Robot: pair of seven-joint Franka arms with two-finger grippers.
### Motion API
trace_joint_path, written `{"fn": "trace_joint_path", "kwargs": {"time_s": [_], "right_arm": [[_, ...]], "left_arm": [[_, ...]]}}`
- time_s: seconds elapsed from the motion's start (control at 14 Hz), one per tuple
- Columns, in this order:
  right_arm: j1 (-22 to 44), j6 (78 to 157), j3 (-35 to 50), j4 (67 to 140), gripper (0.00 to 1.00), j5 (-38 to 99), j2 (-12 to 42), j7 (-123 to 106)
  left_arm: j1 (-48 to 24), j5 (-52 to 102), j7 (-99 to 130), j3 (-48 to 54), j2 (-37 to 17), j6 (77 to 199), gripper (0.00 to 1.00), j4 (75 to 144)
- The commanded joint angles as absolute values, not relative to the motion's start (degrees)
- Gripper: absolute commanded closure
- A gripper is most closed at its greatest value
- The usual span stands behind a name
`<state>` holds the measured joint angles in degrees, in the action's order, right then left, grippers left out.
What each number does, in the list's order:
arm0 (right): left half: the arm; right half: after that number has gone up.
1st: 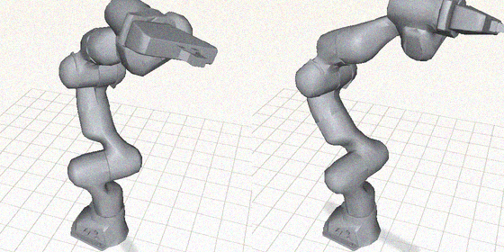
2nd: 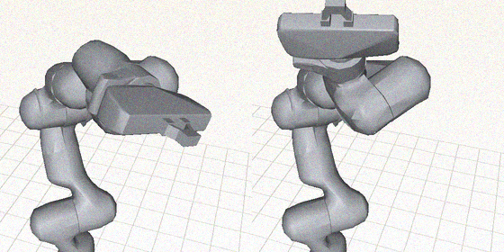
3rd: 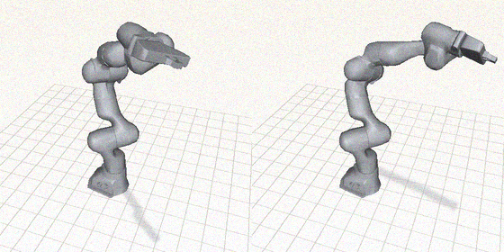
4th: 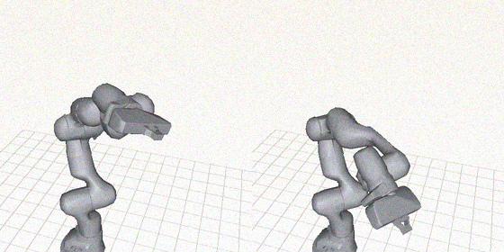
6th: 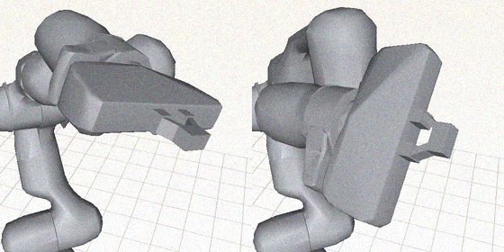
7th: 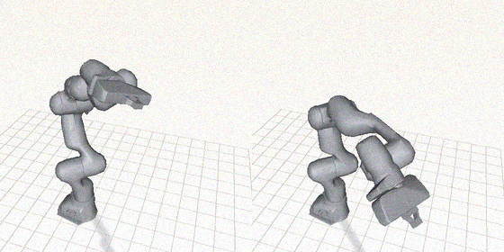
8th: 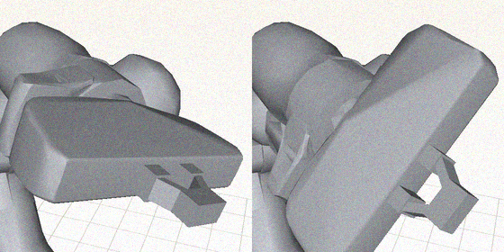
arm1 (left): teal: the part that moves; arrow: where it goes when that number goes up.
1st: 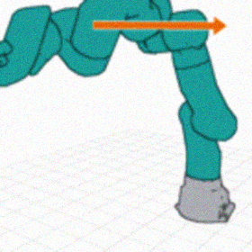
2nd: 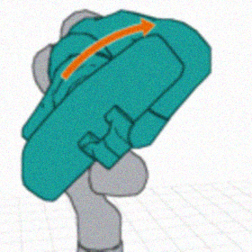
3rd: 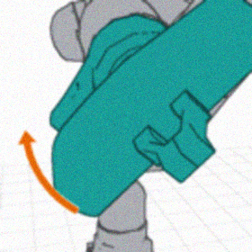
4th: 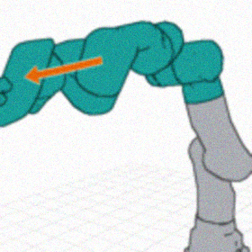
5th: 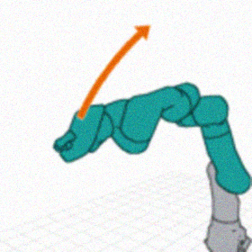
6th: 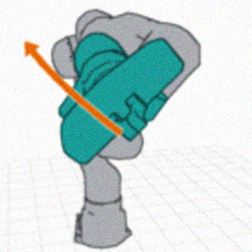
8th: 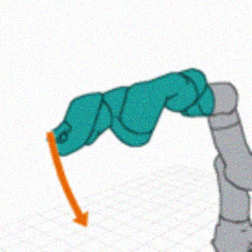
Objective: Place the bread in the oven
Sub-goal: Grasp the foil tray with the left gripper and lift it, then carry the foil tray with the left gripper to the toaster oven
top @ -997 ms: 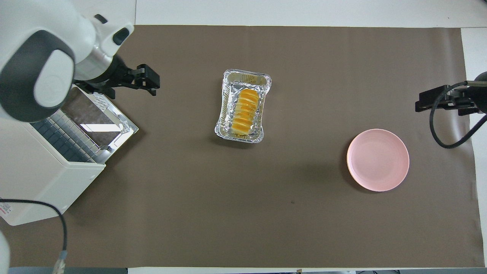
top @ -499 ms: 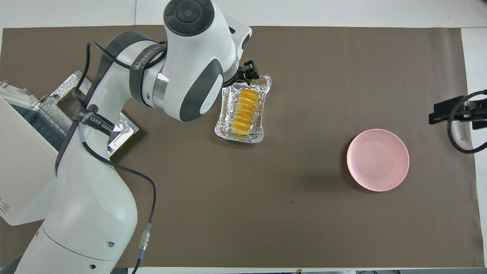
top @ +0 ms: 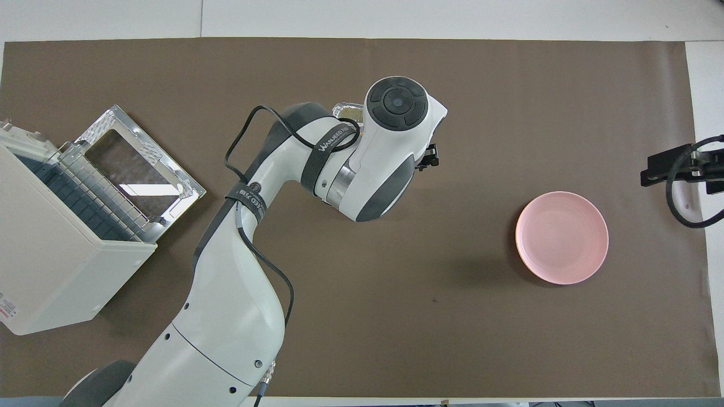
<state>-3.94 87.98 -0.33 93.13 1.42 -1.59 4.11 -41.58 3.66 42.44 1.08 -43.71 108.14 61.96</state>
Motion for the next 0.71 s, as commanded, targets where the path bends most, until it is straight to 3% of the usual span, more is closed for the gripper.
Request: {"fn": "trace_joint_path", "kwargs": {"time_s": [0.0,0.21,0.64], "right_arm": [[-5.01,88.59,0.26,93.87,0.00,0.70,-1.93,3.25],[-5.27,92.62,0.26,93.96,0.00,-0.53,-1.85,3.16],[-5.10,92.11,0.35,95.00,0.00,-0.88,-2.19,-3.68]], "left_arm": [[-43.68,2.81,42.89,0.09,-44.56,111.97,0.00,65.38],[-43.86,2.90,43.24,0.09,-44.39,112.59,0.00,67.05],[-43.77,3.25,47.18,0.09,-44.82,115.93,0.28,68.20]]}}
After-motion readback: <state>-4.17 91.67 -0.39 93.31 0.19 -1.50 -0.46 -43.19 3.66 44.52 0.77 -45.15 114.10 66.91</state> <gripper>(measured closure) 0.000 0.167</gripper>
